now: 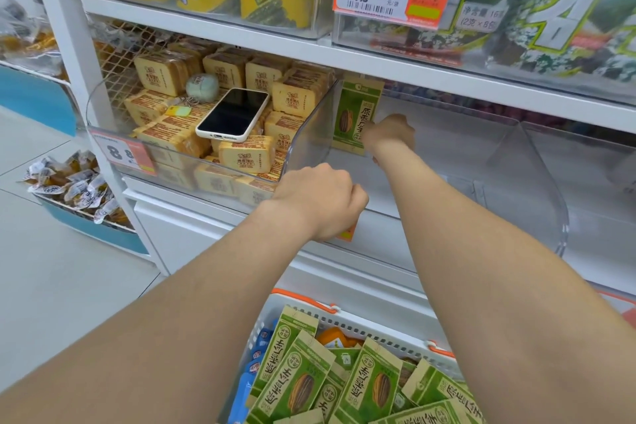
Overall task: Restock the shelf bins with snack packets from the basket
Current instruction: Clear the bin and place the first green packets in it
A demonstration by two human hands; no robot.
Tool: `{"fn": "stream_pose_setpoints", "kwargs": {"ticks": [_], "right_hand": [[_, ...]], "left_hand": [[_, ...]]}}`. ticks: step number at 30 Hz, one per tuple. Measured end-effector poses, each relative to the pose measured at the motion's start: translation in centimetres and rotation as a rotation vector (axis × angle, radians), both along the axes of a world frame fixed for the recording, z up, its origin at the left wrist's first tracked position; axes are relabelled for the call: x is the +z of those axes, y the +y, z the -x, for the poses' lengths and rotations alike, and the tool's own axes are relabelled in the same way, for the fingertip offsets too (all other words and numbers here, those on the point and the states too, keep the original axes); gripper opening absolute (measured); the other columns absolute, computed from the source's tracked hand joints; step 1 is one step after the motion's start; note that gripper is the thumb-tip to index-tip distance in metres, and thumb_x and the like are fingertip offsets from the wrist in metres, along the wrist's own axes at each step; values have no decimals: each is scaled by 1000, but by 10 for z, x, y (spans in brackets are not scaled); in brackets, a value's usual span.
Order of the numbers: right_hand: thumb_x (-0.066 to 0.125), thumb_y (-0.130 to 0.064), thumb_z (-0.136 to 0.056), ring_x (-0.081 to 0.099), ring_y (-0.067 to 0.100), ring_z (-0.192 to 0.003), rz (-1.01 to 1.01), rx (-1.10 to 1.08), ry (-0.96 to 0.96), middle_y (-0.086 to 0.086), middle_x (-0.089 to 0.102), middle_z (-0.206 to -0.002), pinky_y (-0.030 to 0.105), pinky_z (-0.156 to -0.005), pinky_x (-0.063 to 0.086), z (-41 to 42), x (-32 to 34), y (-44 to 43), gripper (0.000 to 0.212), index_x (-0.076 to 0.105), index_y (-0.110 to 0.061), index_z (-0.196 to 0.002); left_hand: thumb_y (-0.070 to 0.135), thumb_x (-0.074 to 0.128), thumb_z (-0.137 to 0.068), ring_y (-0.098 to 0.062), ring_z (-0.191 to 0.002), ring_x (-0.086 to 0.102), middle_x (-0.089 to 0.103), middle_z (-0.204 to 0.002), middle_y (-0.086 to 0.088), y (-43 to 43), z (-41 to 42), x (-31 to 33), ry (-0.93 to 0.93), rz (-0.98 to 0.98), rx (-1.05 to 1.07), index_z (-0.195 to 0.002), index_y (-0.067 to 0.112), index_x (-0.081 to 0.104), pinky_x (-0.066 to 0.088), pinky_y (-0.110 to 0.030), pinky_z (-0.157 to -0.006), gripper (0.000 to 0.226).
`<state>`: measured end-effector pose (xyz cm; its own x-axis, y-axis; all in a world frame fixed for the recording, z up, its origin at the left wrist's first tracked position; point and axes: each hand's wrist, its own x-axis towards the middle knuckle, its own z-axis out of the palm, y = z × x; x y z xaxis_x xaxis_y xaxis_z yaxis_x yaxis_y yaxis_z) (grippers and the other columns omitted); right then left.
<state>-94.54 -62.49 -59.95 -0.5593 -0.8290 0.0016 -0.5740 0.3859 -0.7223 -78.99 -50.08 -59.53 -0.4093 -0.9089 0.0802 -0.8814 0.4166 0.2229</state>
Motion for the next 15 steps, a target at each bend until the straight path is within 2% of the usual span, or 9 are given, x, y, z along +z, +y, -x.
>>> {"fn": "stream_pose_setpoints", "kwargs": {"ticks": [2, 4, 6, 8, 10, 12, 14, 15], "right_hand": [[56, -26, -96, 72, 31, -93, -39, 70, 50, 10, 68, -103, 37, -71, 59, -2, 7, 17, 15, 53, -12, -100], [56, -18, -94, 69, 30, -89, -57, 219, 134, 6, 67, -88, 34, -69, 54, -4, 13, 38, 9, 57, -13, -86], [53, -13, -93, 62, 33, -87, -42, 359, 243, 4, 62, -81, 30, -71, 45, -7, 15, 67, 19, 56, -18, -75], [50, -14, -92, 62, 37, -97, 31, 394, 273, 11, 70, -100, 32, -78, 49, -7, 11, 93, 18, 69, -14, -91], [48, -16, -90, 65, 38, -105, 154, 366, 315, 14, 72, -112, 39, -87, 56, -7, 5, 121, 31, 73, -15, -108], [46, -17, -89, 63, 36, -102, 349, 386, 471, 10, 71, -107, 44, -84, 56, -11, 0, 155, 30, 72, -16, -105], [42, -17, -83, 56, 35, -93, 582, 436, 612, 10, 64, -96, 45, -76, 49, -14, -9, 189, 29, 68, -13, -94], [42, -18, -81, 53, 35, -88, 660, 458, 668, 10, 61, -90, 44, -72, 45, -16, -18, 205, 27, 67, -12, -87]], "left_hand": [[46, 23, -104, -36, -78, 44, 47, -78, -8, 1, -1, 1, -26, -10, -1, -81, 17, 53, 36, -39, -70, 48], [49, 6, -93, -37, -81, 42, 56, -95, -17, 2, -1, 2, -97, -34, -32, -89, 16, 46, 34, -42, -70, 52], [50, 1, -89, -38, -85, 45, 61, -107, -21, 6, 0, 4, -156, -44, -42, -95, 18, 46, 36, -44, -71, 55], [52, 11, -102, -40, -96, 55, 65, -114, -19, 15, 0, 7, -170, -11, -6, -100, 16, 55, 44, -46, -80, 57], [47, 24, -109, -43, -118, 52, 59, -128, -20, 28, -3, 11, -186, -16, 19, -120, 13, 57, 42, -49, -96, 49], [44, 35, -108, -45, -131, 39, 41, -143, -20, 45, -7, 16, -238, -41, 28, -136, 14, 44, 35, -53, -105, 43], [41, 48, -102, -45, -134, 32, 24, -151, -18, 61, -12, 19, -292, 52, 17, -139, 17, 35, 31, -56, -107, 46], [37, 52, -99, -44, -133, 33, 23, -151, -17, 68, -15, 21, -290, 128, 8, -138, 17, 34, 32, -56, -106, 47]]}}
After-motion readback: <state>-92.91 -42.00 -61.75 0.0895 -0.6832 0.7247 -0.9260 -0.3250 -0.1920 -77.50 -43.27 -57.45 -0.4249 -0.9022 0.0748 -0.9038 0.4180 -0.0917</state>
